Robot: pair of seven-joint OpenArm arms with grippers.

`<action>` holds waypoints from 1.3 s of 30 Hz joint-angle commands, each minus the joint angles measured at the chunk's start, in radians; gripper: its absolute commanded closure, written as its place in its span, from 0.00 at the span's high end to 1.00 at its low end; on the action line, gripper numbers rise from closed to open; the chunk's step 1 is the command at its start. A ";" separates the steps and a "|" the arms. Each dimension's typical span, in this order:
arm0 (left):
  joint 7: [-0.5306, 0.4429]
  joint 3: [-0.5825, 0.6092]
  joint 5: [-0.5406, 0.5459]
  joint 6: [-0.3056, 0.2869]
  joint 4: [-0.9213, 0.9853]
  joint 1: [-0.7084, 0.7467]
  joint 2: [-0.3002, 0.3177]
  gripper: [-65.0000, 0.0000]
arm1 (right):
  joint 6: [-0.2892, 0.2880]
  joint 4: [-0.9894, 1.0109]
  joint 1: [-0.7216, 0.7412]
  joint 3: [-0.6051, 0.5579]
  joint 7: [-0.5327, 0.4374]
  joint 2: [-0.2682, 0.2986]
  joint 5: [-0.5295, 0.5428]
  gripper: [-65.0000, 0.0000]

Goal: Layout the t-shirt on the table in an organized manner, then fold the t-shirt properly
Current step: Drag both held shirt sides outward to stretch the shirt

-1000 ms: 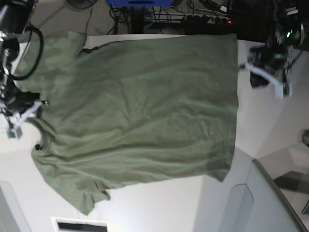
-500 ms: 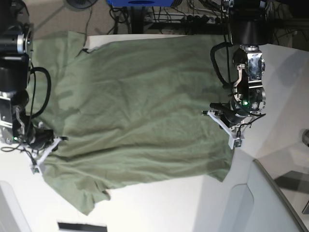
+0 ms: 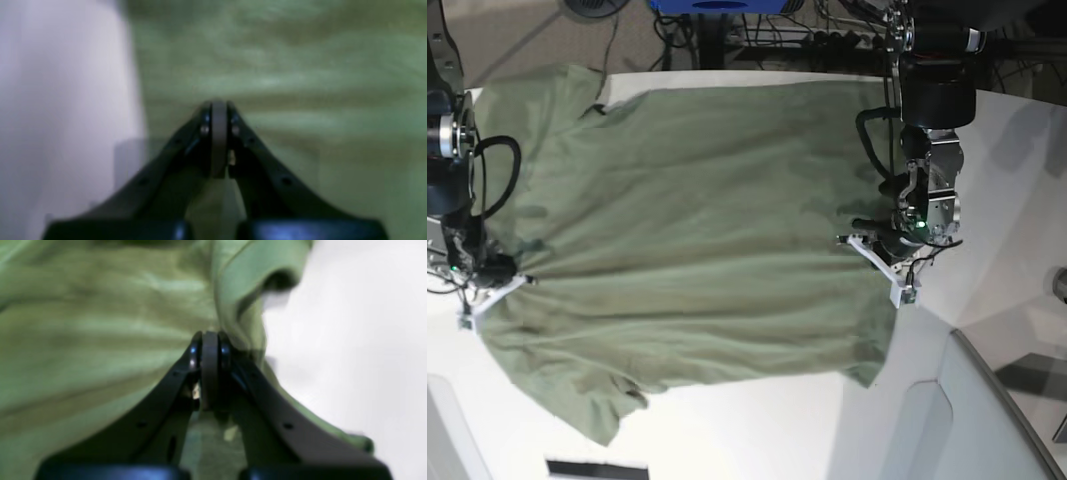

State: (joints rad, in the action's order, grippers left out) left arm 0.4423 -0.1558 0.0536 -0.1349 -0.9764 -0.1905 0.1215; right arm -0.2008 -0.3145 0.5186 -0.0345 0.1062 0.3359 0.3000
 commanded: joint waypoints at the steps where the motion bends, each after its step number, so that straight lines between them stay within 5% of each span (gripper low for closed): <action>1: -0.009 -0.001 -0.002 0.001 0.011 -0.017 0.005 0.00 | 0.010 -0.012 0.002 0.003 0.010 0.018 -0.006 0.03; 6: -0.050 0.054 -0.001 0.002 0.123 -0.074 0.002 0.00 | 0.007 -0.021 -0.008 0.002 0.008 0.022 -0.005 0.02; 14: -0.069 0.048 0.010 0.002 0.089 -0.094 0.002 0.00 | 0.005 -0.403 -0.136 0.003 0.020 0.019 -0.005 0.02; 19: -0.050 0.048 0.002 0.002 -0.109 0.010 0.007 0.00 | 0.011 -0.691 -0.263 0.006 0.174 0.029 0.000 0.02; 22: 0.054 0.048 0.012 0.002 -0.238 0.073 0.002 0.00 | 0.013 -0.834 -0.346 0.048 0.287 0.018 0.000 0.02; 25: 0.095 0.057 0.012 0.002 -0.362 0.162 -0.009 0.00 | 0.013 -0.929 -0.426 0.166 0.382 -0.050 -0.005 0.02; 29: 0.095 0.057 0.002 0.002 -0.428 0.245 -0.026 0.00 | 0.011 -0.983 -0.507 0.267 0.436 -0.100 -0.005 0.02; 39: 0.017 0.049 0.001 0.002 -0.267 0.250 0.005 0.00 | 0.011 -0.966 -0.567 0.265 0.439 -0.107 -0.005 0.02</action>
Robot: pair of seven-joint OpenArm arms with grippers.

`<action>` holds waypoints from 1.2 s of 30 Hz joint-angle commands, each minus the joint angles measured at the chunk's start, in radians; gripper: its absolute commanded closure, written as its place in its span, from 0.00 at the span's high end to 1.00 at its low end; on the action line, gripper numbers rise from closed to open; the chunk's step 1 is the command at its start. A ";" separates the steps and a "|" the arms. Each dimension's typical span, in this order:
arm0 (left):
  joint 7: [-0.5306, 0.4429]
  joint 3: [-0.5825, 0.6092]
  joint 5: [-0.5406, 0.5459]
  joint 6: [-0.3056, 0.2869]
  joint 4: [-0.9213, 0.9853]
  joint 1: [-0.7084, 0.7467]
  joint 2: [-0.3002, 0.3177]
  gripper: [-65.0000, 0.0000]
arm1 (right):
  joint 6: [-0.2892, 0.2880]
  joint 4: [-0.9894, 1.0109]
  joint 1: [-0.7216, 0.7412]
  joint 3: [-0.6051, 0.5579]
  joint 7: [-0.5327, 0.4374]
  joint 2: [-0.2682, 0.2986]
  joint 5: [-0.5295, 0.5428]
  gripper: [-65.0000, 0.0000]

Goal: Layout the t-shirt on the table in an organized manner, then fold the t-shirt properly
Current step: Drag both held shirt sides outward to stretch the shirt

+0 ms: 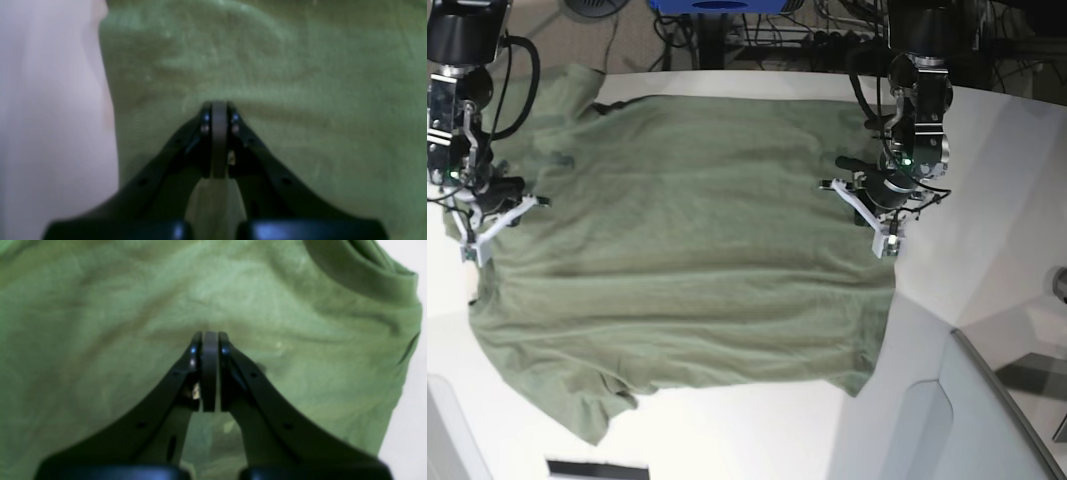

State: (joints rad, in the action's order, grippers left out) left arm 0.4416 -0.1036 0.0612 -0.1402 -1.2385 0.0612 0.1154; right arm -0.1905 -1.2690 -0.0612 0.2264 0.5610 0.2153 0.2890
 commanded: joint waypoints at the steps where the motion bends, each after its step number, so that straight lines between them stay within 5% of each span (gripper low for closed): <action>1: 0.006 -0.003 -0.007 0.007 0.010 -0.004 0.016 0.00 | 0.001 0.002 0.013 0.005 -0.015 0.013 0.006 0.02; 17: 0.003 -0.005 0.004 0.007 -0.016 -0.024 0.039 0.00 | -0.002 0.030 0.034 0.006 -0.015 -0.012 0.005 0.02; 24: 0.170 -0.123 0.056 0.003 -0.337 0.055 0.027 0.00 | 0.000 -0.324 -0.127 0.017 -0.023 -0.014 0.011 0.06; 27: 0.211 -0.232 0.157 0.003 -0.424 0.095 0.034 0.00 | 0.000 -0.441 -0.200 0.074 -0.017 -0.043 0.013 0.22; 33: 0.205 -0.358 0.303 0.003 -0.403 0.202 0.128 0.00 | -0.031 -0.482 -0.277 0.354 -0.017 -0.192 0.013 0.83; 36: 0.202 -0.373 0.363 -0.040 -0.358 0.254 0.177 0.00 | -0.143 -0.436 -0.279 0.469 -0.017 -0.215 0.013 0.88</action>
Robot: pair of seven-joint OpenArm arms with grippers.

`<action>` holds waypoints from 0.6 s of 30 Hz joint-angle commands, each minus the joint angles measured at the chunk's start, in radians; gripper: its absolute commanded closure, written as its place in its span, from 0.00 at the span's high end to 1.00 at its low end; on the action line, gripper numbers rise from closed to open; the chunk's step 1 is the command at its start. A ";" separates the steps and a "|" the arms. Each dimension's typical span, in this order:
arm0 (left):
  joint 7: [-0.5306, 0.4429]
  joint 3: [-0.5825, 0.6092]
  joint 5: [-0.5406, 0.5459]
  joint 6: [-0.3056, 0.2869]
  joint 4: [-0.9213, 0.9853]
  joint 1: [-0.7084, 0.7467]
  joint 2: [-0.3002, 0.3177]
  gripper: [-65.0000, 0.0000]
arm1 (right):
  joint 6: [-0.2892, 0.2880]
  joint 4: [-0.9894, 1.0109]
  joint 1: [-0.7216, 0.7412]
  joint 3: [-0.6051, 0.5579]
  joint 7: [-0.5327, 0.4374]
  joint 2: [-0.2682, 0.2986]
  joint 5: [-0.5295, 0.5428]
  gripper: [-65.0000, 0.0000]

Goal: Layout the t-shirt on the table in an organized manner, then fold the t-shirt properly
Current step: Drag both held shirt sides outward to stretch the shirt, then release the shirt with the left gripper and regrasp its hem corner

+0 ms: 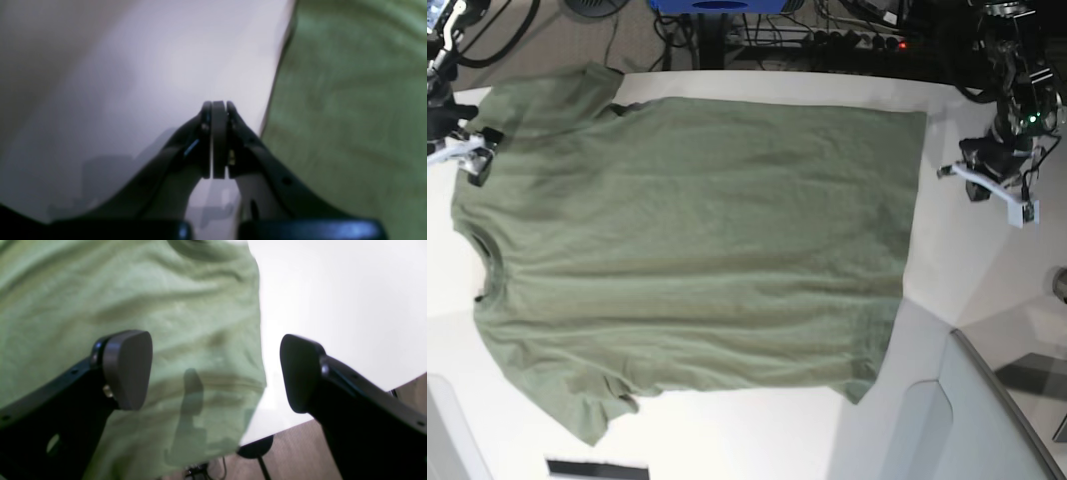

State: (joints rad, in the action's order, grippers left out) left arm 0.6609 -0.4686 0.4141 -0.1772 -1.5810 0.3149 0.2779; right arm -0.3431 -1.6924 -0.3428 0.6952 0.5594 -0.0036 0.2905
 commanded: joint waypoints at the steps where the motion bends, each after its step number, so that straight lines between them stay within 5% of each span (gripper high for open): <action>1: -0.017 -0.026 0.033 -0.040 -0.006 0.014 0.019 0.00 | -0.034 0.024 0.009 0.036 -0.016 0.001 0.011 0.88; 5: -0.017 -0.134 0.088 -0.213 0.011 0.051 0.011 0.19 | -0.149 0.156 0.050 0.162 -0.014 0.001 0.011 0.87; 11: -0.017 -0.210 0.088 -0.390 0.063 0.054 0.001 0.20 | -0.227 0.325 0.089 0.235 -0.014 0.044 0.009 0.71; 18: -0.017 -0.220 0.088 -0.414 0.078 0.054 0.001 0.20 | -0.228 0.410 0.110 0.234 -0.016 0.073 0.009 0.69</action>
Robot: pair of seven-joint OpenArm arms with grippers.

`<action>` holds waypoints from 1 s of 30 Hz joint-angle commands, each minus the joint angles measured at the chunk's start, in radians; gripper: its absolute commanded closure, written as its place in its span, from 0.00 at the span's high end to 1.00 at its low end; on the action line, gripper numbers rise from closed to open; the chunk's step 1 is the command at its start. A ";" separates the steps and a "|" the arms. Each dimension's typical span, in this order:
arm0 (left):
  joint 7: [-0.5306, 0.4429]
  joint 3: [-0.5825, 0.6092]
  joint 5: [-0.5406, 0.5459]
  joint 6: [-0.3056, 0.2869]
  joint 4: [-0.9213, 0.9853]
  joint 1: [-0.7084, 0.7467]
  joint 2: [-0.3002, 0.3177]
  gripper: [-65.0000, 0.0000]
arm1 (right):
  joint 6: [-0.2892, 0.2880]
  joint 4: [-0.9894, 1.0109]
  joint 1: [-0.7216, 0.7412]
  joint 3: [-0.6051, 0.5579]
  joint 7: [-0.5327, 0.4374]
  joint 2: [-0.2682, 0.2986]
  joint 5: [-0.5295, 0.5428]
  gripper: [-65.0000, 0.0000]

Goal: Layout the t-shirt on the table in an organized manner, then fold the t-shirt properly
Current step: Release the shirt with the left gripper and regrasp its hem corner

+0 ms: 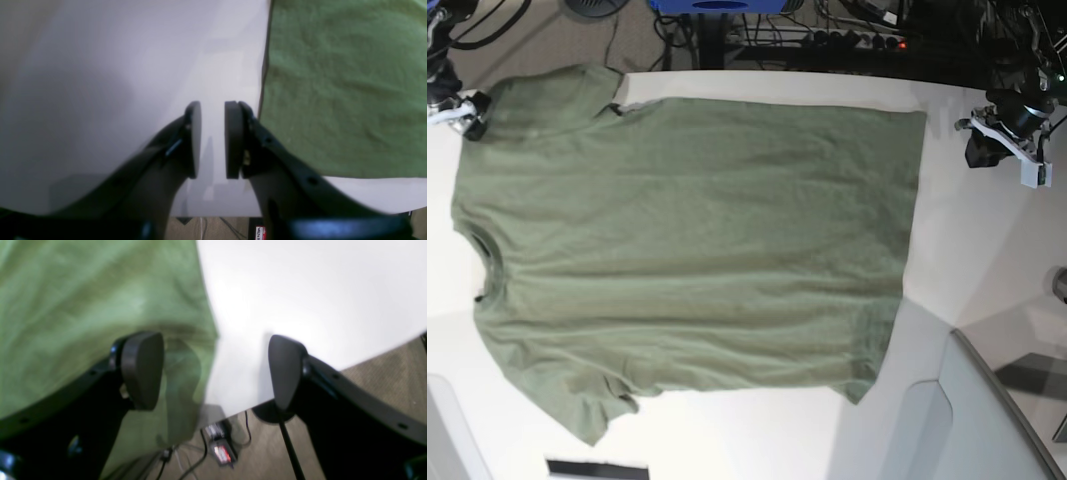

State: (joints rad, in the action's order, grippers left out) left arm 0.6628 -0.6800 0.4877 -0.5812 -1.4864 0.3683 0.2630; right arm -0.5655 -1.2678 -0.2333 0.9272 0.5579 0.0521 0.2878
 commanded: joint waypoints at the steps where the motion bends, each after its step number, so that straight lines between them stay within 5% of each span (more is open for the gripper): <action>1: -0.019 -0.008 0.015 -0.010 -0.016 0.001 0.014 0.20 | -0.006 -0.013 0.001 0.000 -0.014 0.016 0.012 0.69; 22: -0.019 -0.007 0.015 -0.009 0.037 -0.010 0.000 0.20 | -0.008 -0.013 0.002 -0.056 -0.012 0.013 0.014 0.68; 30: -0.019 -0.001 0.013 -0.009 0.039 -0.010 -0.008 0.20 | -0.008 -0.005 0.002 -0.056 -0.012 0.013 0.014 0.33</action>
State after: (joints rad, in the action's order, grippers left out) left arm 0.6624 -0.6773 0.4873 -0.5835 -1.4345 0.3580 0.2428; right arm -0.5686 -1.2613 -0.2310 0.8684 0.5522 0.0521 0.2920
